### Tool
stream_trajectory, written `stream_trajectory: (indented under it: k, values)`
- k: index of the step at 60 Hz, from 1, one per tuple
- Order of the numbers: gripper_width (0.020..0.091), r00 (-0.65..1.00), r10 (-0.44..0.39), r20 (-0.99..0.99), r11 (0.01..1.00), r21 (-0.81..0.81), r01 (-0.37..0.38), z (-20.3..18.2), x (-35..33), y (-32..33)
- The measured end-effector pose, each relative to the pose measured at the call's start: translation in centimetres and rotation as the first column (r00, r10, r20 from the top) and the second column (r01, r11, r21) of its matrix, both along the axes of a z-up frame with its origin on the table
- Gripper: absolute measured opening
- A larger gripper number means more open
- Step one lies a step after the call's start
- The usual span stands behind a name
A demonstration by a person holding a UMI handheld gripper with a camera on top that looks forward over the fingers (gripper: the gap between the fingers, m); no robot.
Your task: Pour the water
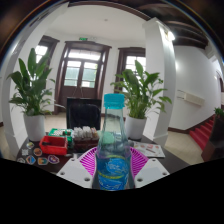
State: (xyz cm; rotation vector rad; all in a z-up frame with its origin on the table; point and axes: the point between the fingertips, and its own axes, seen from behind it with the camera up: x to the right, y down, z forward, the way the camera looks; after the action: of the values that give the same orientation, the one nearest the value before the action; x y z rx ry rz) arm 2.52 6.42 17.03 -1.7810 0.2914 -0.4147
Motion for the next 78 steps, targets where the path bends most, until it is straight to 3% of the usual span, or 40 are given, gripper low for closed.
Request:
stream_trajectory:
  k: [14, 27, 36, 43, 47, 60, 78]
  values:
    - [0.045, 0.997, -0.004, -0.076, 1.0, -0.003, 0.004, -6.7, 3.0, 0.0]
    - [0.0445, 0.996, 0.017, -0.093, 0.997, 0.072, -0.011, -6.6, 2.8, 0.0]
    - [0.0549, 0.994, 0.003, -0.109, 0.999, 0.047, 0.002, -6.7, 2.8, -0.3]
    - [0.0783, 0.992, 0.034, -0.118, 0.999, 0.028, -0.031, -6.8, 2.1, -0.9]
    - [0.0835, 0.99, 0.06, -0.131, 0.998, 0.016, -0.059, -6.9, 1.2, -1.8]
    - [0.0834, 0.982, 0.117, -0.15, 0.992, -0.035, -0.123, -6.9, -2.2, -8.9]
    - [0.0832, 0.96, 0.255, -0.118, 0.962, -0.068, -0.264, -1.3, -6.9, -17.5]
